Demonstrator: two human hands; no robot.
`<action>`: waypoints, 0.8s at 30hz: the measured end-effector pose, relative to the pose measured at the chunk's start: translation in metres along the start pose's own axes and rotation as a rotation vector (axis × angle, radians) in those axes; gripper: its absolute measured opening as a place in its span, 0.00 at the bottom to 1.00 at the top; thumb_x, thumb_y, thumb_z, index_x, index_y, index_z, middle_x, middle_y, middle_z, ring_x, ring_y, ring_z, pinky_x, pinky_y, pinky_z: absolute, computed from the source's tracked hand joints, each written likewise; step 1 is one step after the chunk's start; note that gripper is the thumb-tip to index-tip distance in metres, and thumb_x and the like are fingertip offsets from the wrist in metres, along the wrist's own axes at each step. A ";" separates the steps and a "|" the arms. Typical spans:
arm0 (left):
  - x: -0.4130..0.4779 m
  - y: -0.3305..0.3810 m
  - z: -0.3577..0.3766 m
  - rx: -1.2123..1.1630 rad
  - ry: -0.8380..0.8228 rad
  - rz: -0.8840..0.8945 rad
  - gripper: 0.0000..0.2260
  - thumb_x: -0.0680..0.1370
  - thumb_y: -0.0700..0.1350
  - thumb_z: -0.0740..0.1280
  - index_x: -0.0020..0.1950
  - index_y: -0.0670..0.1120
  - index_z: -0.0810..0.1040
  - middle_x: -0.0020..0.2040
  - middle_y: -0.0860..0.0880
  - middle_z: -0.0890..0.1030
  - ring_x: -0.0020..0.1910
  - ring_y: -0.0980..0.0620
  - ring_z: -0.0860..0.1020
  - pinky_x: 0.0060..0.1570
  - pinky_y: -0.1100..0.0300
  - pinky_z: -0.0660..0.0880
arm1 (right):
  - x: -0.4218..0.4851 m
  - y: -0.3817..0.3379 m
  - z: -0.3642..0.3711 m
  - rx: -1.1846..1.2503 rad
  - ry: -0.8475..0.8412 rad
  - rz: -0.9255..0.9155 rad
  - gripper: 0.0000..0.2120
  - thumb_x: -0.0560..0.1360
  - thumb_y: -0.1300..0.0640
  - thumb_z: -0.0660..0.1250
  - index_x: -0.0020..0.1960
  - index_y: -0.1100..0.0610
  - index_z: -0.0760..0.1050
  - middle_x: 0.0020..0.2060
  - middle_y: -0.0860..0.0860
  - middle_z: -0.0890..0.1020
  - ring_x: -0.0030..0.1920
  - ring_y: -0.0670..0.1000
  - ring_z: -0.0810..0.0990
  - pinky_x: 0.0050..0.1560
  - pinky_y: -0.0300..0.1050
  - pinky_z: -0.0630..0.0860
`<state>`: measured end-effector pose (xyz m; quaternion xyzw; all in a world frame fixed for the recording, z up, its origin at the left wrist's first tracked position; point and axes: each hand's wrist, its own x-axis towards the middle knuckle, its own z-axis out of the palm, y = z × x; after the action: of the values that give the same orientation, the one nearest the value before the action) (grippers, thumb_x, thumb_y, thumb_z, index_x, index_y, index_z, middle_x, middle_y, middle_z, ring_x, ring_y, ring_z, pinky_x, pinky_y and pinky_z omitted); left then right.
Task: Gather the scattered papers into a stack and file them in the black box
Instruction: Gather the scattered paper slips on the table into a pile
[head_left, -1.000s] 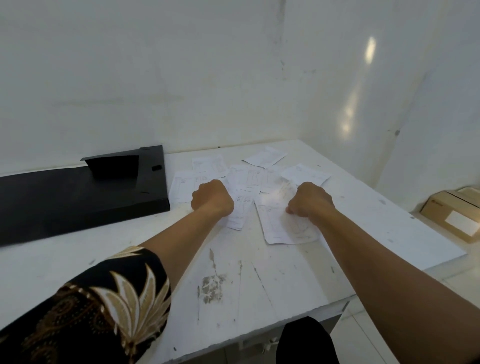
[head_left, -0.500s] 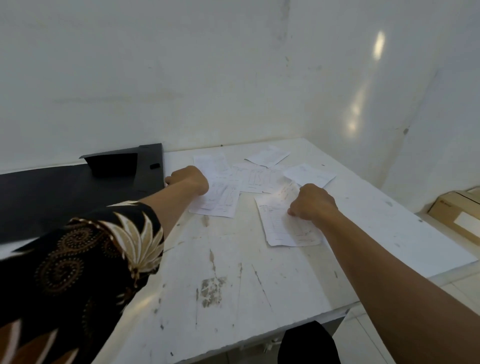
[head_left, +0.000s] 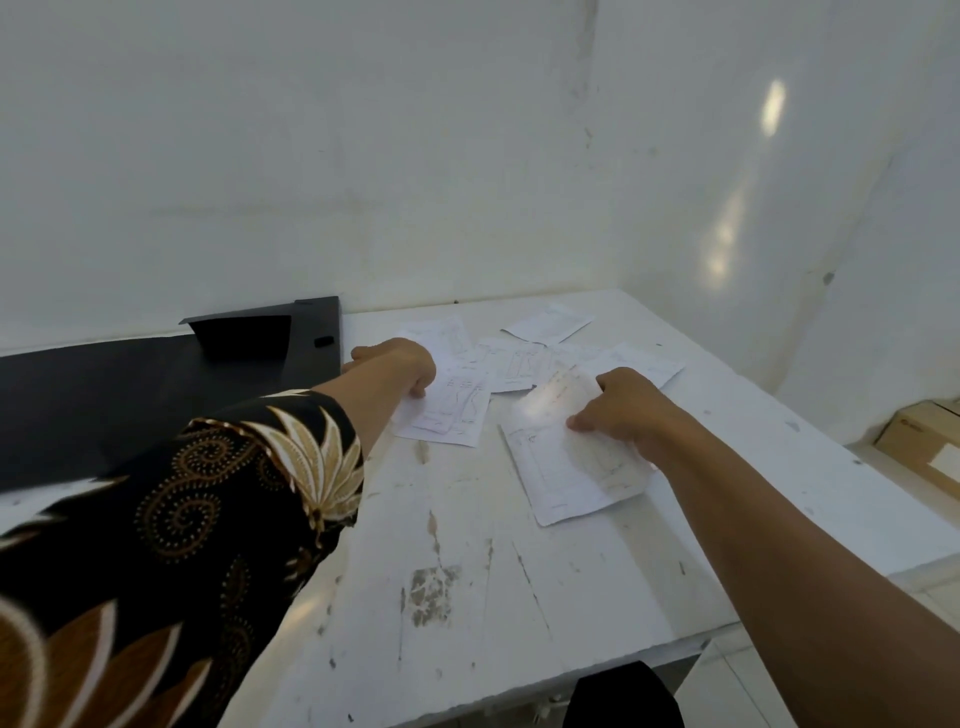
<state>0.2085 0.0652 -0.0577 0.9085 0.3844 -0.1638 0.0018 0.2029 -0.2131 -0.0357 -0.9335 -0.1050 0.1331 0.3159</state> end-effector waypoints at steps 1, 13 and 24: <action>-0.013 -0.002 -0.003 0.020 0.013 0.009 0.08 0.74 0.48 0.67 0.48 0.44 0.75 0.51 0.44 0.77 0.46 0.42 0.72 0.44 0.52 0.64 | -0.002 -0.002 -0.003 0.049 -0.010 -0.020 0.25 0.70 0.54 0.76 0.64 0.60 0.76 0.57 0.56 0.82 0.56 0.58 0.81 0.57 0.55 0.78; -0.068 -0.032 -0.037 -0.217 0.201 0.121 0.13 0.76 0.41 0.71 0.36 0.42 0.68 0.36 0.46 0.72 0.44 0.45 0.75 0.42 0.57 0.71 | 0.002 -0.011 -0.038 0.442 0.140 -0.061 0.17 0.73 0.60 0.73 0.60 0.61 0.79 0.55 0.57 0.83 0.54 0.59 0.82 0.57 0.55 0.79; -0.093 -0.058 -0.068 -1.066 -0.020 0.340 0.38 0.73 0.35 0.76 0.77 0.41 0.60 0.65 0.41 0.74 0.63 0.39 0.76 0.62 0.48 0.76 | 0.021 -0.004 -0.010 0.556 0.355 0.013 0.15 0.72 0.58 0.72 0.58 0.56 0.76 0.54 0.53 0.82 0.54 0.57 0.81 0.56 0.56 0.79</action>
<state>0.1282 0.0499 0.0414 0.8295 0.2622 0.0474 0.4909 0.2252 -0.2093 -0.0291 -0.8210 -0.0018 -0.0060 0.5710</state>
